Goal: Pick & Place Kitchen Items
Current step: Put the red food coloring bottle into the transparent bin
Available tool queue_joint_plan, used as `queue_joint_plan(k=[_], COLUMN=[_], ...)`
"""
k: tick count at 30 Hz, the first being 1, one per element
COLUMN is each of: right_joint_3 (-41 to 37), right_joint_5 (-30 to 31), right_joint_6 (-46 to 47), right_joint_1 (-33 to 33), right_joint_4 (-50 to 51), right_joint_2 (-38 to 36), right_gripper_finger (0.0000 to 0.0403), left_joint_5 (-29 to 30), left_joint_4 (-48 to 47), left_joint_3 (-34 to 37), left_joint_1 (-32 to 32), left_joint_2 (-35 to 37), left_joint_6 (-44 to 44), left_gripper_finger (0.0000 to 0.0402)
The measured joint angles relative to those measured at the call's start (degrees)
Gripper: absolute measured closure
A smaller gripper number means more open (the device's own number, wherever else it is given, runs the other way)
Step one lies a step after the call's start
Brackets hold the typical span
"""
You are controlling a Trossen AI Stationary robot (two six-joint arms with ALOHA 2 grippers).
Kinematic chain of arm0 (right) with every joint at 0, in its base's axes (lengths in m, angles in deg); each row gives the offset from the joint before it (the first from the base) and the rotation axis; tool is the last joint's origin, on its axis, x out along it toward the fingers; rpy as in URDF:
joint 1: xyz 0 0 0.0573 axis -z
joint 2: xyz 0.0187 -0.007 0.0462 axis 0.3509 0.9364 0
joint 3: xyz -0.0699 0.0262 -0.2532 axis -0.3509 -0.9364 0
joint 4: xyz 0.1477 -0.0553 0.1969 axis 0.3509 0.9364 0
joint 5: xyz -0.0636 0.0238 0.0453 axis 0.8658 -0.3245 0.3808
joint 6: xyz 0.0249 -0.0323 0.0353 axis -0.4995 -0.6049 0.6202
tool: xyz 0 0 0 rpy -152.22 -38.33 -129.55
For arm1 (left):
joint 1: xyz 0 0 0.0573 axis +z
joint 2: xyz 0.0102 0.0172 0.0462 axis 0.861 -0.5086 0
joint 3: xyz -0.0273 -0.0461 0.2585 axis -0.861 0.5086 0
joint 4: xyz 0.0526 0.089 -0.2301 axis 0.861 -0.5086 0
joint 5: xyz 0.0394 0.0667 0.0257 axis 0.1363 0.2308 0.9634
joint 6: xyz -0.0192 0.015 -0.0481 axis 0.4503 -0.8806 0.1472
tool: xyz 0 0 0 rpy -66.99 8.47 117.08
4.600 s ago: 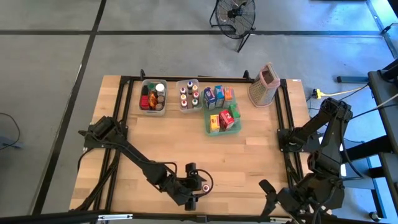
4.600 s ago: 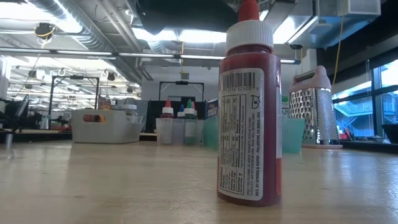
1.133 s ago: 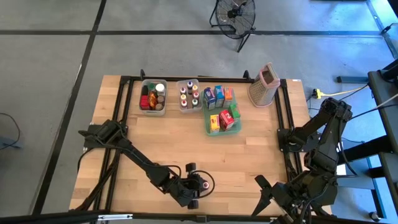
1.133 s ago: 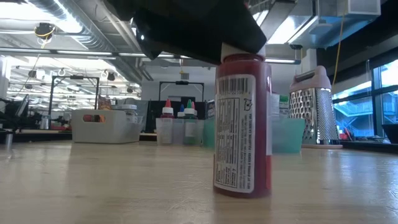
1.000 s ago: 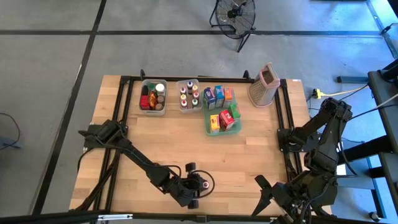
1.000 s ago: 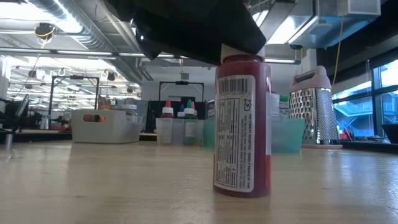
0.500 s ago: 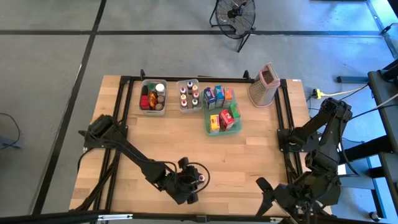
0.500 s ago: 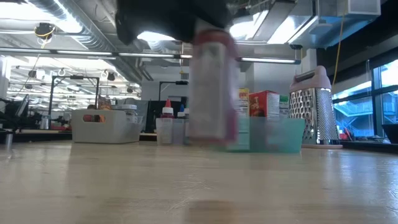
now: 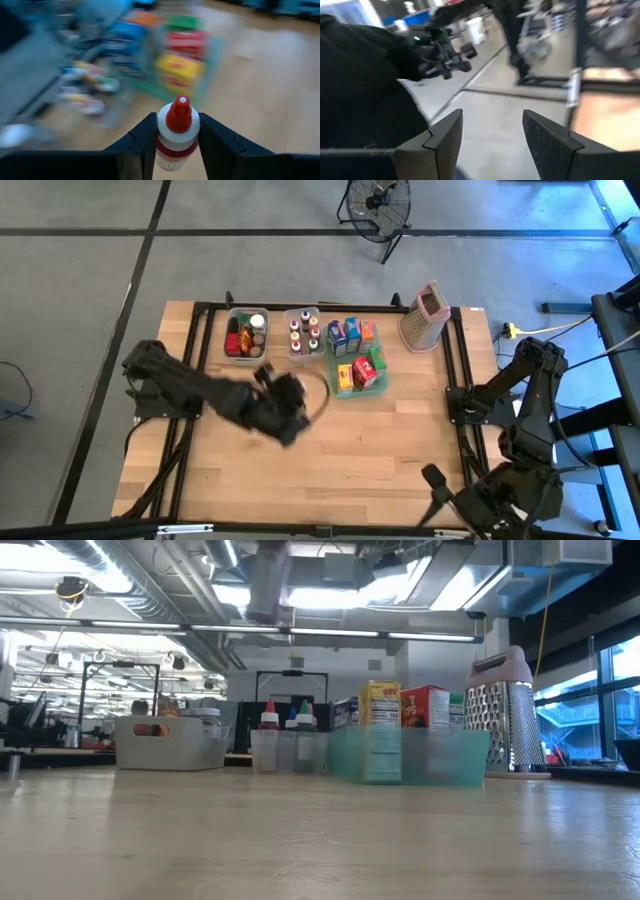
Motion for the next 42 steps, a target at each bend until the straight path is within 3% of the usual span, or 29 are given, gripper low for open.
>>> queue_joint_plan(k=[4,9,14,21,27,37,42], right_joint_3=[-0.02,0.00,-0.02,-0.02,-0.02,-0.02,-0.02], right_joint_5=[3.75,5.27,9.86,10.08,10.11,11.60,10.98], right_joint_6=[-3.89,-3.85,-4.15,-3.82,-0.97,4.31,4.48], right_joint_1=[1.25,3.50,5.56,10.21,13.11,17.52,20.25], right_joint_4=[0.25,1.51,2.85,3.09,3.08,2.93,2.78], right_joint_2=[-0.91,-3.32,-3.34,-3.82,-3.82,-3.81,-3.80], right_gripper_finger=[0.0192,0.0192,0.0192,0.0192,0.0192,0.0192,0.0192], left_joint_5=[2.37,2.23,-4.92,-24.22,-36.57,-48.14,-48.64], left_joint_4=[-8.52,-10.66,-7.87,10.99,28.80,55.74,62.94], left_joint_3=[-0.24,-0.30,-0.29,5.86,17.77,37.45,41.57], left_joint_1=[7.13,16.91,30.99,48.67,57.55,64.27,64.65], left_joint_2=[5.55,11.46,15.03,15.90,15.86,15.67,14.36], left_joint_6=[-1.13,-12.26,-27.22,-45.29,-51.14,-53.20,-52.66], left_gripper_finger=[0.0287,0.0287,0.0287,0.0287,0.0287,0.0287,0.0287])
